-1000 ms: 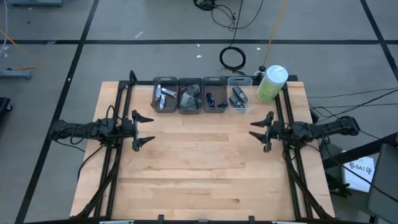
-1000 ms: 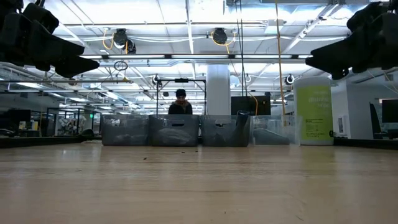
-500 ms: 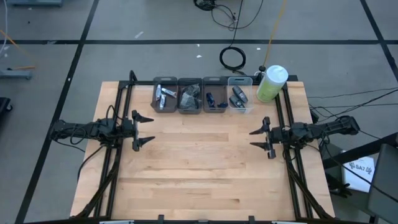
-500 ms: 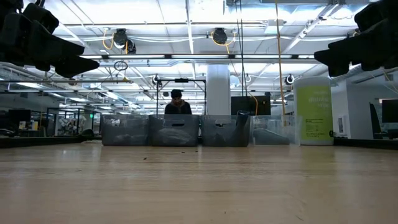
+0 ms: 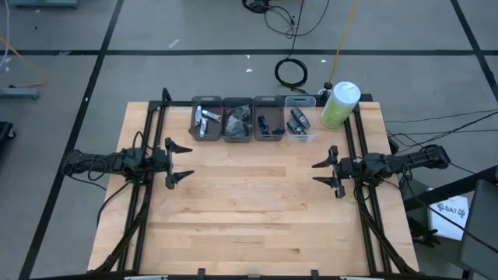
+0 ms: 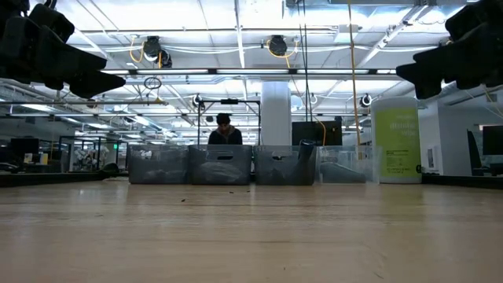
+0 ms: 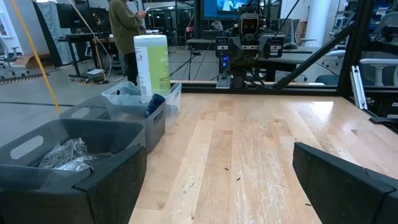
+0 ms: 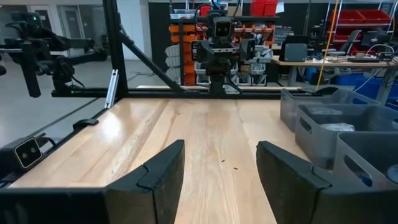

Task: Pick & Place Travel size toiletries
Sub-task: Return to Home Position

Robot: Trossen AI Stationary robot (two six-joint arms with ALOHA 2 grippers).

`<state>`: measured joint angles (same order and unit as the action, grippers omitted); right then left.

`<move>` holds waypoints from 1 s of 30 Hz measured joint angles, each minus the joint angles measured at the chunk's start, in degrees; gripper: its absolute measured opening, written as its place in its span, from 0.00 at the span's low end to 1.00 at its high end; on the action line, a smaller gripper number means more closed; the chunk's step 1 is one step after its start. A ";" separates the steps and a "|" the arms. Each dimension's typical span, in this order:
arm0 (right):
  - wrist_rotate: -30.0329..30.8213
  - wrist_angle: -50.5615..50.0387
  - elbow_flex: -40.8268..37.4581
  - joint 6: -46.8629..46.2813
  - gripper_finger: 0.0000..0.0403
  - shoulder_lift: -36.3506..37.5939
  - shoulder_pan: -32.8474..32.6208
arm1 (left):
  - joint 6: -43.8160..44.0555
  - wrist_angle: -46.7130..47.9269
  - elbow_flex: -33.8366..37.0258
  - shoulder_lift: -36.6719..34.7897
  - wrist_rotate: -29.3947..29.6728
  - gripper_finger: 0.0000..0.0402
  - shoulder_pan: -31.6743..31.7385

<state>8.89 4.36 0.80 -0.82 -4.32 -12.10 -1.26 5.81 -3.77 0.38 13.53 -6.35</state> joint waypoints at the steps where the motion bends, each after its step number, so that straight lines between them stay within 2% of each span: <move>1: 0.02 0.38 0.00 0.00 0.47 0.00 0.00 | 0.00 0.00 0.00 0.00 0.01 0.98 0.00; 30: -0.01 1.37 0.00 0.00 0.47 0.00 0.00 | 0.00 0.02 0.00 0.00 0.01 0.98 0.00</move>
<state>8.88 5.74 0.80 -0.82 -4.32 -12.10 -1.25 5.82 -3.77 0.38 13.54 -6.35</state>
